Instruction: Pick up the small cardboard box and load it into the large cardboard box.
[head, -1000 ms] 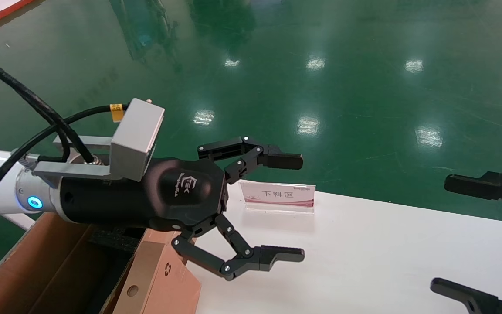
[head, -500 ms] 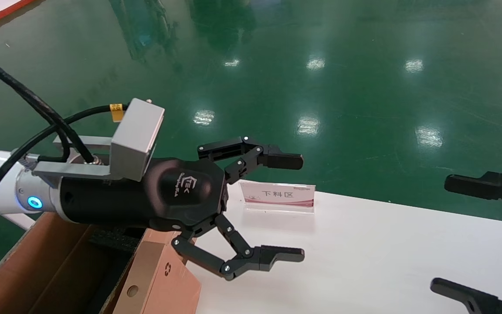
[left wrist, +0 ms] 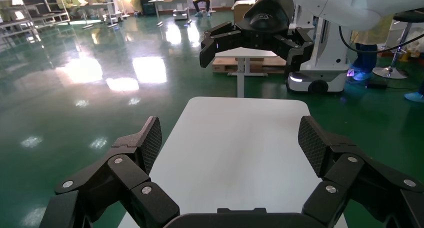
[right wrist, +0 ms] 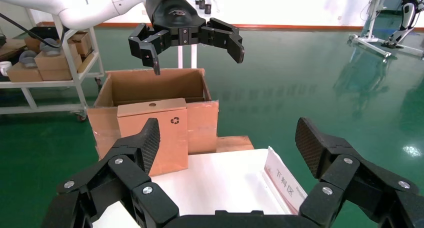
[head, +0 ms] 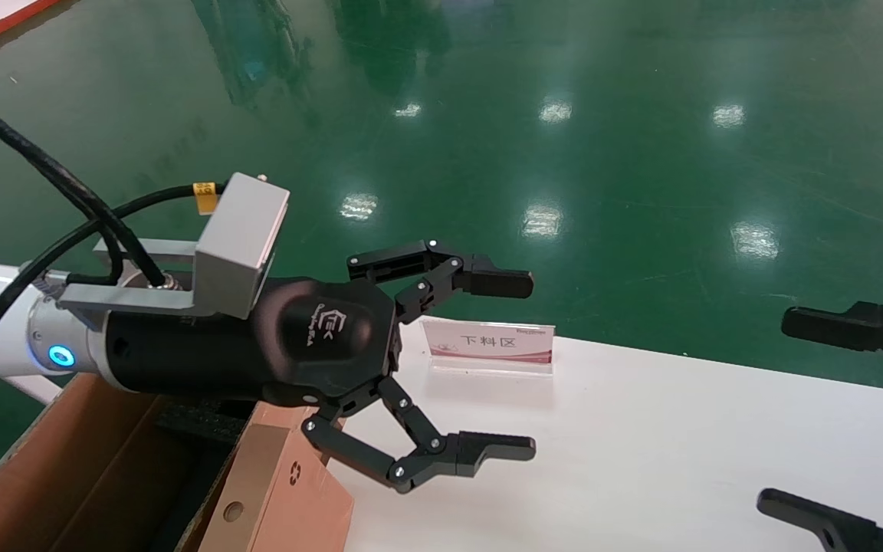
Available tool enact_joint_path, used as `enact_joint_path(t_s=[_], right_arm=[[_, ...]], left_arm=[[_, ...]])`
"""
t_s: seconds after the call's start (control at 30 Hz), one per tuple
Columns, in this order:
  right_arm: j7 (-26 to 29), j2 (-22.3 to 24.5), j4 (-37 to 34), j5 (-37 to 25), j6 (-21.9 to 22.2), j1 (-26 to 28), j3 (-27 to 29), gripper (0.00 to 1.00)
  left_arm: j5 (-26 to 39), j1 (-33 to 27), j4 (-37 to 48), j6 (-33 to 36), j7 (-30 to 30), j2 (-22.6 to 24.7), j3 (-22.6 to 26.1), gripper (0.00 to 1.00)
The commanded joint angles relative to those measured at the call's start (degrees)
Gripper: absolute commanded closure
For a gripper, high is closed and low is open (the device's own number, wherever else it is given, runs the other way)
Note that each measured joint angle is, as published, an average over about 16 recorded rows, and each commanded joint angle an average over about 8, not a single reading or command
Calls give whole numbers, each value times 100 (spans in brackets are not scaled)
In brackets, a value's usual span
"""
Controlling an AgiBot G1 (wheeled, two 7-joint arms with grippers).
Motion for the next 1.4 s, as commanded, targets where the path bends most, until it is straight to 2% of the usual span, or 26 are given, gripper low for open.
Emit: enact_joint_path(t_s=[0.03,1.17,1.27,1.4], right_arm=[[0,0,0,0,0,0,0,0],[0,0,0,0,-1,0,0,0],[0,0,1,0,-1,0,0,0],[0,0,1,0,-1,1,0,0]], left_arm=[[0,0,0,0,0,0,0,0],[0,0,-1,1,0,0,0,0],[129,-54,-35,24,-101,-14,24,0],[657,-320,-169,116,-537,-67,177,0]])
